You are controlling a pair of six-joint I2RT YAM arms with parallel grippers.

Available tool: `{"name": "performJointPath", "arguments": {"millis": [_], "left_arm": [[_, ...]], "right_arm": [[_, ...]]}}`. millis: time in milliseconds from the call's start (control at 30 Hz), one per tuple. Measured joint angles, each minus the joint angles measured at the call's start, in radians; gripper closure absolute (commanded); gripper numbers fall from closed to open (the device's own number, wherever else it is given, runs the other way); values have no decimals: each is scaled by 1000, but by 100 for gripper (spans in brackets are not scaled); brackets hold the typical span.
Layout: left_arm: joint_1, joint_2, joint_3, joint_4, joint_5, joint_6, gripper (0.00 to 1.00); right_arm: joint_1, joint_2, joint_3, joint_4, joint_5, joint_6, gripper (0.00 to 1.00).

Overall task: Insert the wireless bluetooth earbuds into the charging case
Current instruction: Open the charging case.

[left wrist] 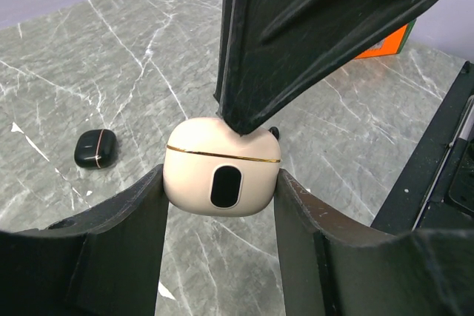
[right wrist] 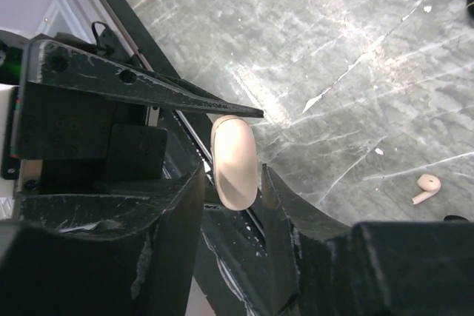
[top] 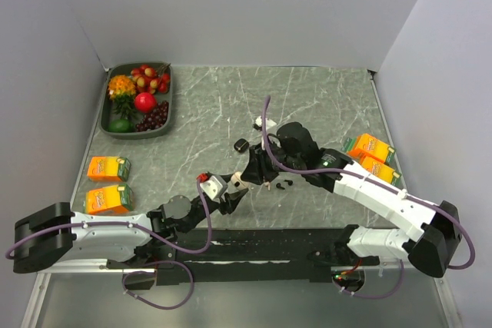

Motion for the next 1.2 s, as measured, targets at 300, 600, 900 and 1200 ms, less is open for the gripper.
{"name": "performJointPath", "arguments": {"millis": [300,600,900,1200], "left_arm": [[0,0,1,-3,0,-3,99],[0,0,5,-5,0,-3,99],[1,-3,-1,-26,-6,-4,99],[1,-47,-1,-32,-9,-3,99]], "right_arm": [[2,21,0,-1,-7,-1,53],[2,29,0,-2,-19,-5,76],[0,24,0,12,-26,-10,98],[-13,-1,-9,50,-92,25,50]]}}
